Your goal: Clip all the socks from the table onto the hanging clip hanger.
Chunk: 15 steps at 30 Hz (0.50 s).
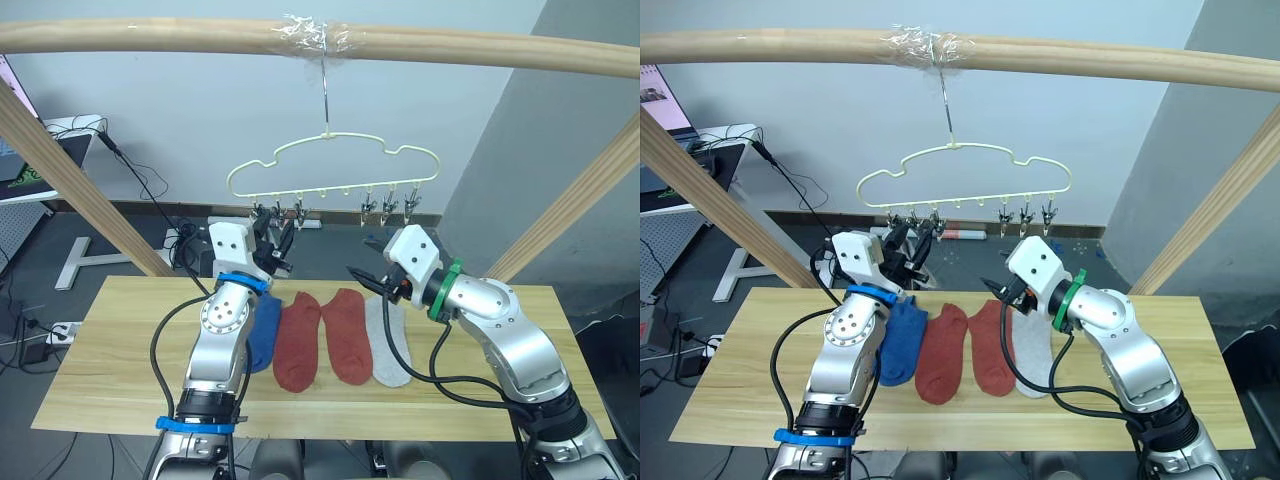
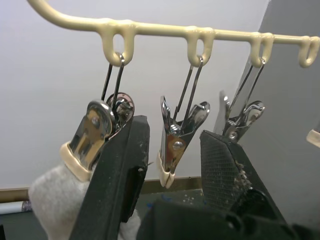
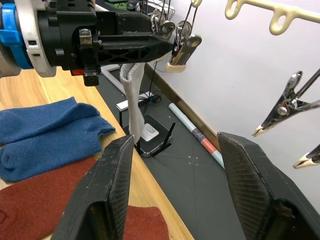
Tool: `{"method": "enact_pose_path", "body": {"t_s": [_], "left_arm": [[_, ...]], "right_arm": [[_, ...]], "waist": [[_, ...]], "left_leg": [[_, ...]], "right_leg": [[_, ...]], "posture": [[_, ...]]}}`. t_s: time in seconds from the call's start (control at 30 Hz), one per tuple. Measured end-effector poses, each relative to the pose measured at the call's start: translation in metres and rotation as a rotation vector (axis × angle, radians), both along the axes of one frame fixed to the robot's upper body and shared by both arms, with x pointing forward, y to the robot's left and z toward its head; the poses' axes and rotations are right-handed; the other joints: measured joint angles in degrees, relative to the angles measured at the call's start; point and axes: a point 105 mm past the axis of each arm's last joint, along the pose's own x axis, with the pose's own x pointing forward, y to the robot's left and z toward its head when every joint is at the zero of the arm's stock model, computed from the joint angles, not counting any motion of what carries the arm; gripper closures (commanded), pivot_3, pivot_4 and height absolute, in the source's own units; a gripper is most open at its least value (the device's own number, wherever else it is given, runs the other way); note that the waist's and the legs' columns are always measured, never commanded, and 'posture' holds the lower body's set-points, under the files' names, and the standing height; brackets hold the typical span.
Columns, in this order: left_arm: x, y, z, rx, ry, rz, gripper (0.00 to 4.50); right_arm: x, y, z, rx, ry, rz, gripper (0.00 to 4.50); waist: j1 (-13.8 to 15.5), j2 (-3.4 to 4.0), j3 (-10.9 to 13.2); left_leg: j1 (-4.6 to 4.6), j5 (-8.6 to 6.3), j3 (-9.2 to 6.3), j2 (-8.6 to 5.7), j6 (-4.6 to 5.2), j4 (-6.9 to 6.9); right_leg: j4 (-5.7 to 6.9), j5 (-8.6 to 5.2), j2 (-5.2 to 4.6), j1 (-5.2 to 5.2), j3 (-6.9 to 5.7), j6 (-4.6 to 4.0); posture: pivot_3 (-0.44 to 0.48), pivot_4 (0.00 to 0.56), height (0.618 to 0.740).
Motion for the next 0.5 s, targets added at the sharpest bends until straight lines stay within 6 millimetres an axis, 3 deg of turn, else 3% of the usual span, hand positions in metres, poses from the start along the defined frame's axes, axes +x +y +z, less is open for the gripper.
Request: {"method": "enact_pose_path", "body": {"t_s": [0.5], "left_arm": [[0.0048, -0.001, 0.0075, -0.028, -0.059, 0.0, 2.55]], "right_arm": [[0.0003, -0.0001, 0.0015, 0.002, -0.007, 0.001, 1.74]], "waist": [[0.0, -0.01, -0.01]], "left_leg": [[0.0, 0.0, 0.0, 0.0, -0.01, 0.0]], "right_leg": [[0.01, 0.0, 0.0, 0.0, -0.01, 0.0]], "posture": [[-0.084, 0.165, 0.705]]}}
